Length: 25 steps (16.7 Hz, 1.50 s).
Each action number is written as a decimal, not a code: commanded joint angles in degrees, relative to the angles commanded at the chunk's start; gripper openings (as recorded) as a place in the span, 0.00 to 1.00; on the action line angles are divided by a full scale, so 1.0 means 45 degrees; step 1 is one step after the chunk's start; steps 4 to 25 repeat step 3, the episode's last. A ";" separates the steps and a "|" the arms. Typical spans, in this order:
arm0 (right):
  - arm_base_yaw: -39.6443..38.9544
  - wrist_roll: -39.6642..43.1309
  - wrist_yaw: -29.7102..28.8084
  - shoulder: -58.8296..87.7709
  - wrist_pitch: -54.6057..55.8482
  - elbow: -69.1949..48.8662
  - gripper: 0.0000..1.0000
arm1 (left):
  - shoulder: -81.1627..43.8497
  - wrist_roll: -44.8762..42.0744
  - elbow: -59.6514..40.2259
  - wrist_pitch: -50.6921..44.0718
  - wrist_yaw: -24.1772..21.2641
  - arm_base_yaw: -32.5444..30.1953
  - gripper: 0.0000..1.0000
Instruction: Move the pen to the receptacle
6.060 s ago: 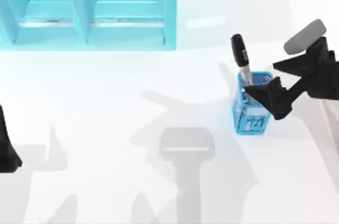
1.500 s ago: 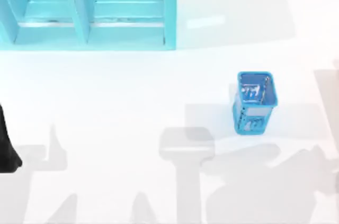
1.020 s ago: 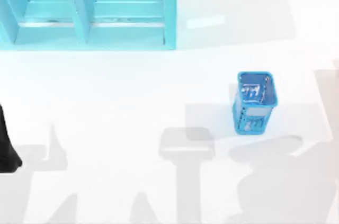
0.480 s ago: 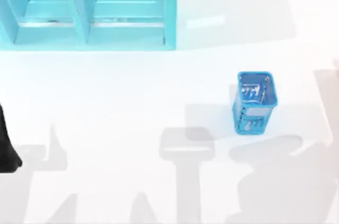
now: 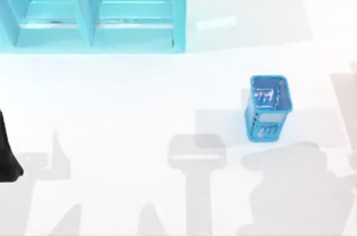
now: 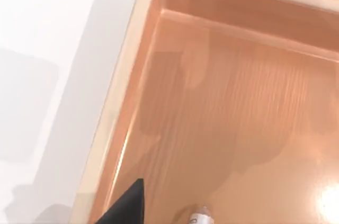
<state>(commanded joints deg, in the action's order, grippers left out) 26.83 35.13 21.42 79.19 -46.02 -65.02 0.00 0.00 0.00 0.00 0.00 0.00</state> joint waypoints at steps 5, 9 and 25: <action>0.0000 0.0000 0.0000 0.0000 0.0000 0.0000 1.00 | 0.0000 0.0000 0.0000 0.0000 0.0000 0.0000 1.00; 0.0000 0.0000 0.0000 0.0000 0.0000 0.0000 1.00 | 0.0000 0.0000 0.0000 0.0000 0.0000 0.0000 1.00; 0.0000 0.0000 0.0000 0.0000 0.0000 0.0000 1.00 | 0.0000 0.0000 0.0000 0.0000 0.0000 0.0000 1.00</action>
